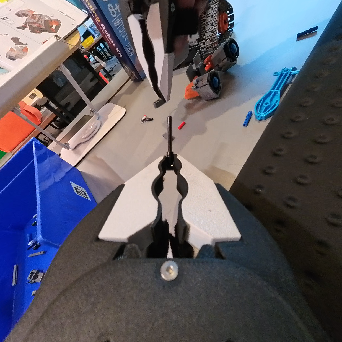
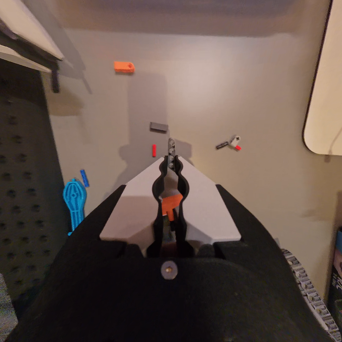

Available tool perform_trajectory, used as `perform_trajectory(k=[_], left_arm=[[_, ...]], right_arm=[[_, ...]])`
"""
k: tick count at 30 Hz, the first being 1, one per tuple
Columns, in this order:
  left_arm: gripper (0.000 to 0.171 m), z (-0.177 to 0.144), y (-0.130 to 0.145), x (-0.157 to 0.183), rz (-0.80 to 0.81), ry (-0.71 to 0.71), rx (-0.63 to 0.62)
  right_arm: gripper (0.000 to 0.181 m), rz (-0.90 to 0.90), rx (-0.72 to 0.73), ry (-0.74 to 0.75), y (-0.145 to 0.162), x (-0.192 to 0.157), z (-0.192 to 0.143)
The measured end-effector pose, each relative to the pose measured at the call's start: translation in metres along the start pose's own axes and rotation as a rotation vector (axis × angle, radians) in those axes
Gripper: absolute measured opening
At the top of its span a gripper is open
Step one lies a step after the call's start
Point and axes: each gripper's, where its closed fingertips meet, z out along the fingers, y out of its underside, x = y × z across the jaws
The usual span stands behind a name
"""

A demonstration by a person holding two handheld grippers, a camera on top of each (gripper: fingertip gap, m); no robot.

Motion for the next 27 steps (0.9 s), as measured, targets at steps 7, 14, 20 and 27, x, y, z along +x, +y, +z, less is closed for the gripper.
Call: perform_trajectory(k=[7, 14, 20, 27], left_arm=[[0.005, -0.001, 0.003, -0.003, -0.013, -0.001, -0.006], [0.005, 0.001, 0.005, -0.002, -0.015, 0.007, -0.019], [0.005, 0.001, 0.006, -0.003, -0.016, 0.006, -0.021], [0.005, -0.001, 0.006, -0.004, -0.017, -0.003, -0.02]], right_arm=[[0.004, -0.061, 0.045, -0.063, -0.01, -0.035, 0.001], [0.004, -0.132, -0.026, -0.032, 0.0, -0.06, 0.022], [0.005, -0.142, -0.042, -0.057, 0.001, -0.081, 0.042], [0.014, -0.062, 0.056, -0.123, -0.004, -0.085, 0.02]])
